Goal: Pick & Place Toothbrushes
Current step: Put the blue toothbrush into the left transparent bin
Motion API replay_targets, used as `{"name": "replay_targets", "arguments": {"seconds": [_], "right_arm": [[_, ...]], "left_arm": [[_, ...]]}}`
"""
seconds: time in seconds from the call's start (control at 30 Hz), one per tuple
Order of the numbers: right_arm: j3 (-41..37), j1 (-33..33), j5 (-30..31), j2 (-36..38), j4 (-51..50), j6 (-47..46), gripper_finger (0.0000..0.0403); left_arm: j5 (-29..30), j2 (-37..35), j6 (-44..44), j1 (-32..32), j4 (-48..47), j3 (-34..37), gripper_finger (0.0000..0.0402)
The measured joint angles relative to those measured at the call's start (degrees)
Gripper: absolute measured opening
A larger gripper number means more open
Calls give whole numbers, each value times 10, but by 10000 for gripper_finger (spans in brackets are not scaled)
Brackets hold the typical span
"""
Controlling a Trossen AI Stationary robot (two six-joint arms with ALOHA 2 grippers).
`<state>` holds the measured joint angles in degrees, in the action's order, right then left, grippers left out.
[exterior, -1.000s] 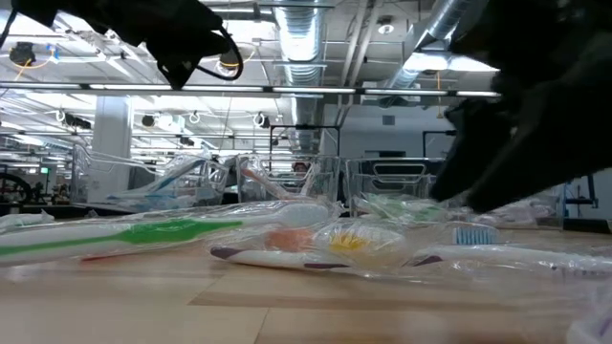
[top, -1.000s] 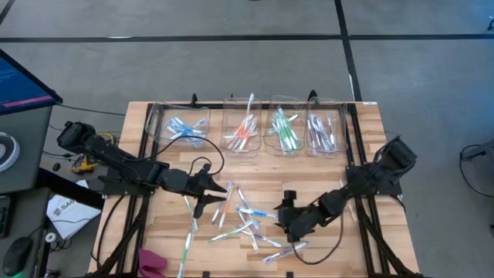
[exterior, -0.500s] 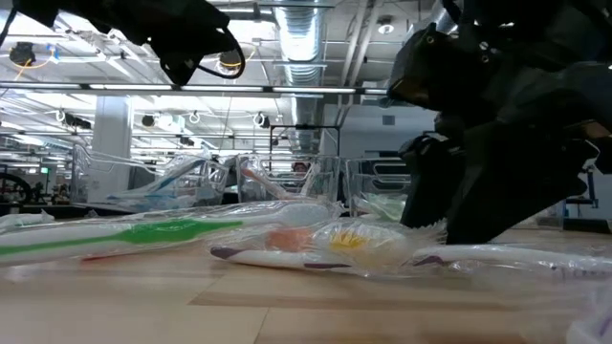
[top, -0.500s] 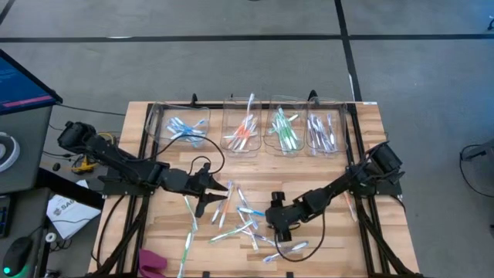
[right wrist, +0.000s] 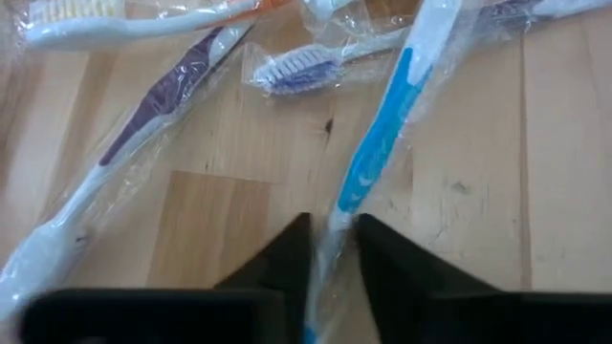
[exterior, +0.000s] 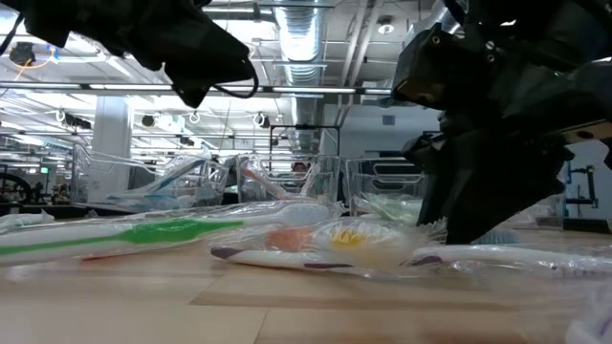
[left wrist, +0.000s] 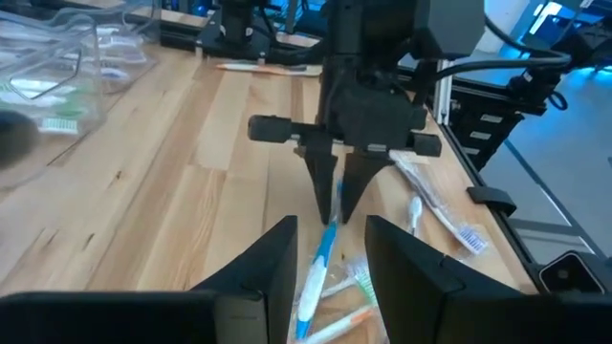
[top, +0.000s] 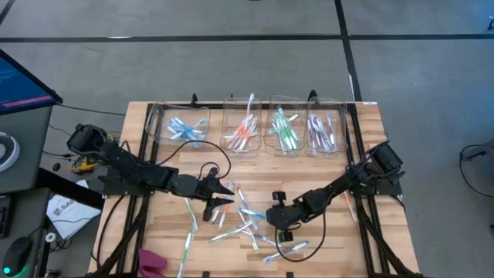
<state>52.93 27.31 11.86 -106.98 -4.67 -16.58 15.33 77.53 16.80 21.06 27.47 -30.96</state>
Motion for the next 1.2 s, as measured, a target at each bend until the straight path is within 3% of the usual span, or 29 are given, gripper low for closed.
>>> {"name": "replay_targets", "arguments": {"seconds": [0.1,0.3,0.53,0.73,0.9,1.2], "right_arm": [[0,0,0,3,-5,5,17],[-4,4,32,31,-53,1,6],[-4,54,149,121,-154,-63,3],[-3,128,281,200,-152,-68,1],[-2,178,381,220,-51,18,1],[-2,174,394,179,191,207,0]], "left_arm": [[0,-5,0,0,1,0,117],[-2,-25,0,0,2,0,117],[-3,-26,-1,0,6,0,117],[-3,-18,-45,5,73,0,117],[-4,33,-124,23,202,0,117],[-9,158,-232,26,448,0,117]]}}
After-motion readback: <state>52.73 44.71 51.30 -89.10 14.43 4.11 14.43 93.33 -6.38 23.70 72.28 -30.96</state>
